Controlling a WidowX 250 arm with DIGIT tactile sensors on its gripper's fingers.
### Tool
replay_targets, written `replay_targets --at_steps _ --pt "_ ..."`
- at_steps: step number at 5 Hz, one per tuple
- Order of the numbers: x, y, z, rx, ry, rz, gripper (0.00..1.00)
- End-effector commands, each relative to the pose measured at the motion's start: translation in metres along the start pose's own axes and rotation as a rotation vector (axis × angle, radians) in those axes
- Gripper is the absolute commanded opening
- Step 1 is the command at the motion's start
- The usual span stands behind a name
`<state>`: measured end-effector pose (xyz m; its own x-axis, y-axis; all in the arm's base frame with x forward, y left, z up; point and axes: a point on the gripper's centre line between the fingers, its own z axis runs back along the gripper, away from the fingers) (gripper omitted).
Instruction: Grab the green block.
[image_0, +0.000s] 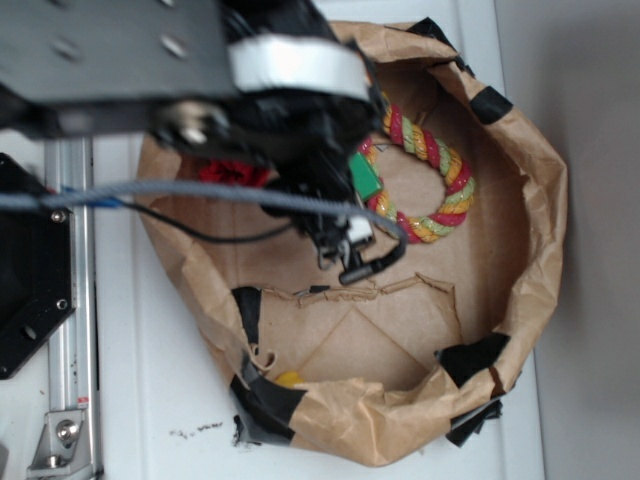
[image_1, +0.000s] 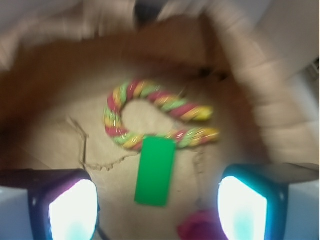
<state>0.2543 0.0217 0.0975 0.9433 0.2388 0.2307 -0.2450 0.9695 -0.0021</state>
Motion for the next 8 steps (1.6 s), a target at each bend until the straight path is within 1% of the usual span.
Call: replay_targets --at_steps 1,2,3,4,5,6,7,8 --pt "-0.005 -0.005 -0.034 0.085 -0.001 -0.08 1.0" --pt "0.012 0.01 -0.037 0.11 -0.023 -0.074 1.0" --pt "0.017 0.025 -0.043 0.145 -0.006 -0.069 1.0" --pt "0.015 0.021 -0.061 0.237 0.064 -0.089 1.0" --pt "0.013 0.006 -0.078 0.389 0.135 -0.118 0.83" --pt "0.005 -0.004 -0.083 0.367 0.148 -0.116 0.0" --pt "0.005 -0.003 -0.074 0.309 0.127 -0.12 0.0" --pt "0.009 -0.002 -0.06 0.313 0.112 -0.144 0.0"
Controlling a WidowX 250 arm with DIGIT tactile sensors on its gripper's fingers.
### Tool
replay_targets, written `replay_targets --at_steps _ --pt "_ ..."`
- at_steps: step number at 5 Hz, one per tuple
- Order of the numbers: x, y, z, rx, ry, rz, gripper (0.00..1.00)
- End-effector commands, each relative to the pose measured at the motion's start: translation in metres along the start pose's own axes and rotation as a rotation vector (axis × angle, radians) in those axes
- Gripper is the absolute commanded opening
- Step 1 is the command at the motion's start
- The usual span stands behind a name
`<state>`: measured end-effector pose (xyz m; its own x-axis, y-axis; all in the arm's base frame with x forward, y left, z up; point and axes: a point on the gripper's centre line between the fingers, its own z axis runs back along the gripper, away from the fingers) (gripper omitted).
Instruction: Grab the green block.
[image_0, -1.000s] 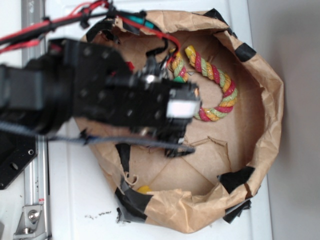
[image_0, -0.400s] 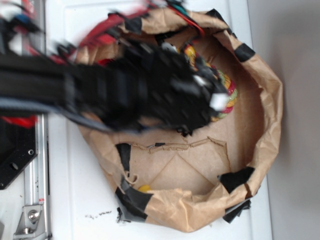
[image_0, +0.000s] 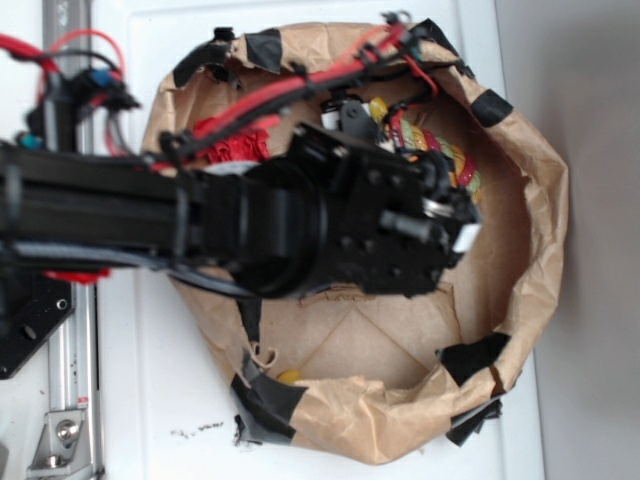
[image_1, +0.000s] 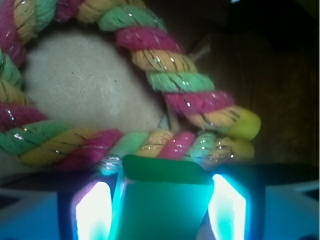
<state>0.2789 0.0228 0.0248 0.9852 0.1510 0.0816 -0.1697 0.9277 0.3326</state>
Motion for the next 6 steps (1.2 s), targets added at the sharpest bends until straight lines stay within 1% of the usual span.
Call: replay_targets --at_steps 1,2,3,4,5,6 --pt "0.006 0.013 0.044 -0.028 -0.034 -0.1 0.0" --pt "0.014 0.011 0.097 -0.086 -0.205 -0.195 0.0" --pt "0.027 0.012 0.15 -0.127 -0.28 -0.348 0.0" --pt "0.032 0.016 0.188 -0.125 -0.284 -0.476 0.0" --pt "0.03 0.009 0.181 -0.152 -0.268 -0.54 0.0" --pt "0.03 0.007 0.183 -0.155 -0.278 -0.546 0.0"
